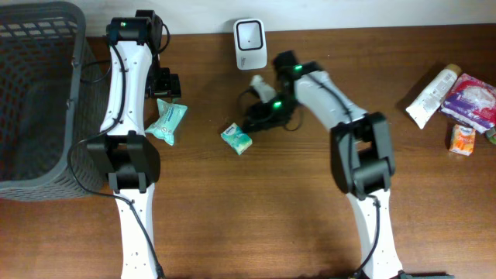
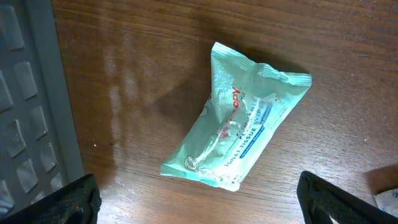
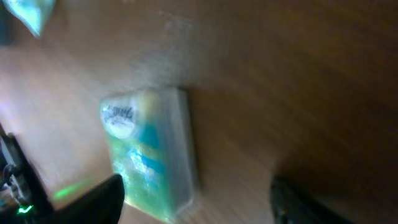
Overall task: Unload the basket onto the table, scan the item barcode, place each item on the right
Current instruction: 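Reach the right gripper to the small green tissue pack and grasp it, then raise the small green tissue pack up to the white scanner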
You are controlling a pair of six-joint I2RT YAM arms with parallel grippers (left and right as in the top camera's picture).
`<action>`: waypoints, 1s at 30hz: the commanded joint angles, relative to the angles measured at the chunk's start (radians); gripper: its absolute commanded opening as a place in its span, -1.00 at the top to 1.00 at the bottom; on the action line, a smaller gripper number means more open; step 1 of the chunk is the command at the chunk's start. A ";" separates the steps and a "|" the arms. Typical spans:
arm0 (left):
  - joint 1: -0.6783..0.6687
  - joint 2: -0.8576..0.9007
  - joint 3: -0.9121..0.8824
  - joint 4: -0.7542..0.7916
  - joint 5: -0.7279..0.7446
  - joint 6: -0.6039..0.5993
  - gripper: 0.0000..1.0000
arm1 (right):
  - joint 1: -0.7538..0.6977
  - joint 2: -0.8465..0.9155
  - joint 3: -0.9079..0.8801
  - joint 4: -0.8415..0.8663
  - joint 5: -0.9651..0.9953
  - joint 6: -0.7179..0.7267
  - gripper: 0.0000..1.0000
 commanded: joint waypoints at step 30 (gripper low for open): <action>0.008 0.014 -0.003 -0.001 -0.013 -0.010 -0.99 | 0.092 0.013 0.094 -0.098 0.203 0.049 -0.16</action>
